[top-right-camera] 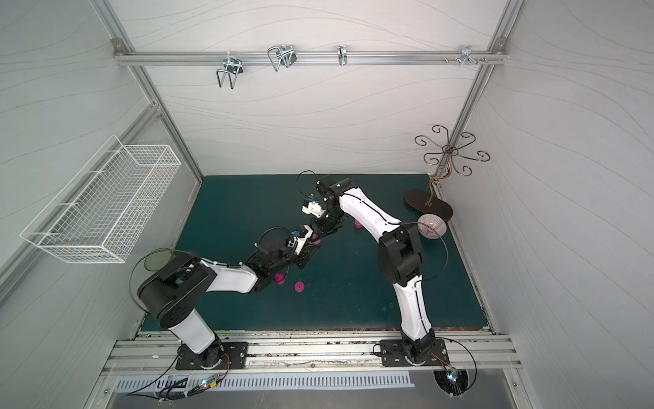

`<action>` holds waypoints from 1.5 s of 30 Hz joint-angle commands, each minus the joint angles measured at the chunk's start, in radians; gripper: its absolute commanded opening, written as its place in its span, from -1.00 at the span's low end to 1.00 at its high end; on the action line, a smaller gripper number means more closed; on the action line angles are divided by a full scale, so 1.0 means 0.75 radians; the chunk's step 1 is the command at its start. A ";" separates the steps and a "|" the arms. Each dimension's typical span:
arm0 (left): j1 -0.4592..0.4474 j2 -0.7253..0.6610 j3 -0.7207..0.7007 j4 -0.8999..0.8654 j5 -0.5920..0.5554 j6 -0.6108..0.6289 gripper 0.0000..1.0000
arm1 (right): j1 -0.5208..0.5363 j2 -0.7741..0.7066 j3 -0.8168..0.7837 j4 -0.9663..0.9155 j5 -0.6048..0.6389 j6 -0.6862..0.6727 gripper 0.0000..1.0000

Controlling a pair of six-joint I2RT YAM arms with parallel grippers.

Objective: Close the paint jar lid
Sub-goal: Screw the lid onto the paint jar.

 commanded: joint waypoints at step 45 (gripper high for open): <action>0.249 -0.364 0.014 -0.170 0.948 -0.201 -1.00 | 0.010 -0.337 -0.148 -0.107 -0.236 -0.958 0.53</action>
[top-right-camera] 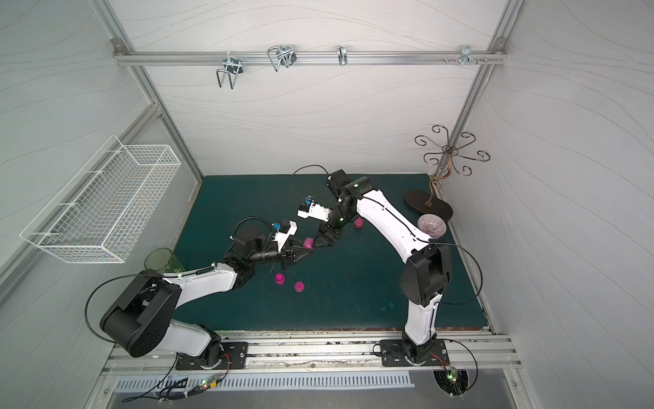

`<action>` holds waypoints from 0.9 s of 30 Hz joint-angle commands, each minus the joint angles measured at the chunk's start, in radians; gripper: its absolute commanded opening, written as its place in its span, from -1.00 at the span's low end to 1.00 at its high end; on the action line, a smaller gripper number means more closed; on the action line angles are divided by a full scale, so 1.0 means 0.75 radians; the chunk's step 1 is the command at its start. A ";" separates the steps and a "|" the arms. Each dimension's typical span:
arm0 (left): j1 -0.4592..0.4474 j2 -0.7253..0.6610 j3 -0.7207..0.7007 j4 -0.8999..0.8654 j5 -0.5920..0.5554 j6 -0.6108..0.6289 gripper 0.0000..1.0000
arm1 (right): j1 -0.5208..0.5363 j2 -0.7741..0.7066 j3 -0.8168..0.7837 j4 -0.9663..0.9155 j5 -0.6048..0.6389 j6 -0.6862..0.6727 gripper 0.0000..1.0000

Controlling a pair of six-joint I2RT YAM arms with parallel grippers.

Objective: Close the paint jar lid
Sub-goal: Screw the lid onto the paint jar.

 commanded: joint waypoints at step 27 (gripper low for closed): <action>-0.164 0.072 0.049 0.237 -0.584 0.170 -1.00 | 0.118 0.283 0.152 0.045 -0.022 0.696 -0.46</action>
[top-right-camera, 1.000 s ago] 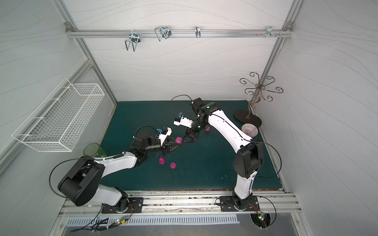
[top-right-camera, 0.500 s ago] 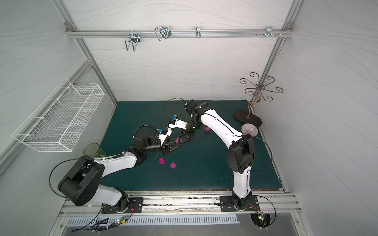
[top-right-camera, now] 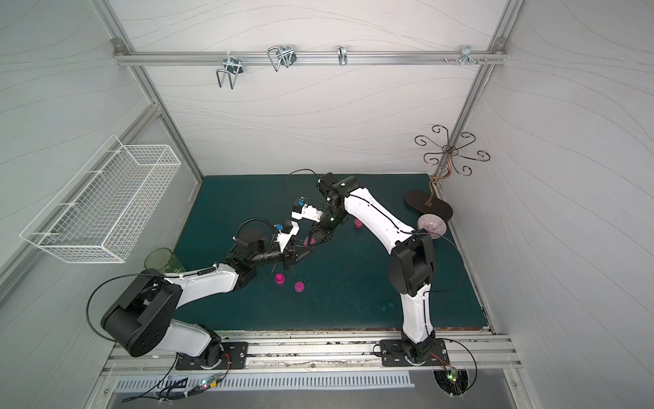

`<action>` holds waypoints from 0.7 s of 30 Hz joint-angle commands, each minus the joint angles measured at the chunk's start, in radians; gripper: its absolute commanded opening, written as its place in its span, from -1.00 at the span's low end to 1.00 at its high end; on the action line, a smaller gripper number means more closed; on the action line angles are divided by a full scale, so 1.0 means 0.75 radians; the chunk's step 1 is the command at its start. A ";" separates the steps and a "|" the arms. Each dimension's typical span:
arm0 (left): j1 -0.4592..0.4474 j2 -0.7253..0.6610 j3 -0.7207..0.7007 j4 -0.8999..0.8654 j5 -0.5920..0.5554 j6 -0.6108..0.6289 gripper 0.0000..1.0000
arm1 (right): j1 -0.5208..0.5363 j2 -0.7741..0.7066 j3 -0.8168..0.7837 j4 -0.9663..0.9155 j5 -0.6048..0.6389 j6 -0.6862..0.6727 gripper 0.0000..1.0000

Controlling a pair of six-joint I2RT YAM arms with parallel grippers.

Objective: Close the paint jar lid
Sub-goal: Screw the lid onto the paint jar.

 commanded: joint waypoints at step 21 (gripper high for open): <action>-0.180 0.215 -0.104 0.892 -0.758 0.078 -1.00 | 0.016 -0.117 -0.102 0.196 0.292 0.909 0.38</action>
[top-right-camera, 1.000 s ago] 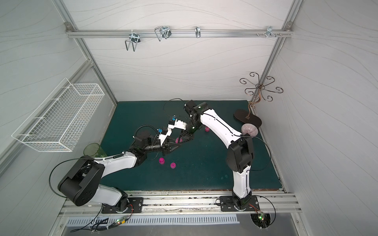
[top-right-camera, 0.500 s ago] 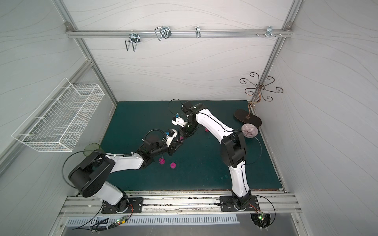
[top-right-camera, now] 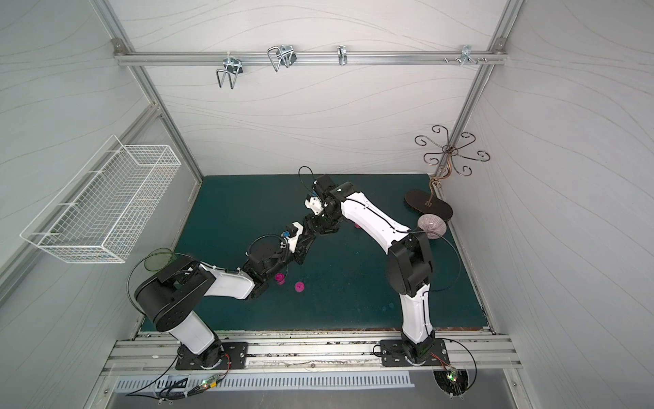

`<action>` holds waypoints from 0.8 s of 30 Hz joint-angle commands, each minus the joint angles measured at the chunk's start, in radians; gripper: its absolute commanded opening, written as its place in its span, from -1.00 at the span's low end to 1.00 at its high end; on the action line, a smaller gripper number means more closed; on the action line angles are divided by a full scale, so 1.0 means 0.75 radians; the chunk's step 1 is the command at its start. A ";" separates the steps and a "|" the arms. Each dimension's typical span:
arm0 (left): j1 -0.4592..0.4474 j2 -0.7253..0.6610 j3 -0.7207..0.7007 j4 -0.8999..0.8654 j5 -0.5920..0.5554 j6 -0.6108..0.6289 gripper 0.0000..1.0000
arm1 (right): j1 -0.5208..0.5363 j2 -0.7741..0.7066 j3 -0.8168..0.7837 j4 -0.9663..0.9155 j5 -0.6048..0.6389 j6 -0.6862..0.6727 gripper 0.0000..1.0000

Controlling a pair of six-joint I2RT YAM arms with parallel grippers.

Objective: Close the paint jar lid
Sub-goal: Screw the lid onto the paint jar, then place the paint jar at the center of the board.

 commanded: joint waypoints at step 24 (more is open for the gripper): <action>-0.005 -0.072 0.000 0.194 -0.027 -0.019 -1.00 | 0.043 0.094 0.238 -0.306 -0.011 -0.149 -0.39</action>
